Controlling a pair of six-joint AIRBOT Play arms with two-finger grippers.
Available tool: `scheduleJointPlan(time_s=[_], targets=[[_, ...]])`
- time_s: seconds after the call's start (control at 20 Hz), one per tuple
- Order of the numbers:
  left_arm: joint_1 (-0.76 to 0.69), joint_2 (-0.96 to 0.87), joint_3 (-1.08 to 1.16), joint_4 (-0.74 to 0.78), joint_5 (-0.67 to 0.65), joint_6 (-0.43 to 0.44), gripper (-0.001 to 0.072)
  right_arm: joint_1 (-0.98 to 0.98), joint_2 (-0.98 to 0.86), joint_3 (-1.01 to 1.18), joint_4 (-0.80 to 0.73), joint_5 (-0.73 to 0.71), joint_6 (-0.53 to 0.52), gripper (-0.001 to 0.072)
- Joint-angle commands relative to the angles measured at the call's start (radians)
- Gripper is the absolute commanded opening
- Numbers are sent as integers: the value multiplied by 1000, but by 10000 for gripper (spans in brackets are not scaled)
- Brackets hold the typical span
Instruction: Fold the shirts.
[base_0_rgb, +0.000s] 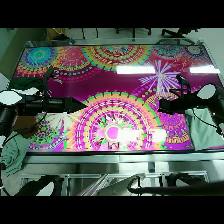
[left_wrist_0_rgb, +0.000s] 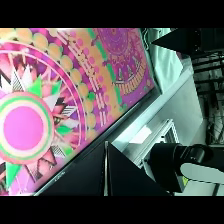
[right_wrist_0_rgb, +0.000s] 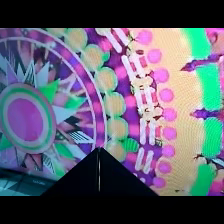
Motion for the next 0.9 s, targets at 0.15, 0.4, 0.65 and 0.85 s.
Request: scheduleJointPlan(time_s=[0.15,0.4,0.65,0.85], targets=[[0,1,0,0,-1,1,16,1,0,0,0,0,0,20],[18,1,3,2,-6,0,15,1,0,0,0,0,0,20],[160,-77,267,449,68,-83,20,1,0,0,0,0,0,19],[190,-285,513,917,344,-82,700,1,0,0,0,0,0,20]])
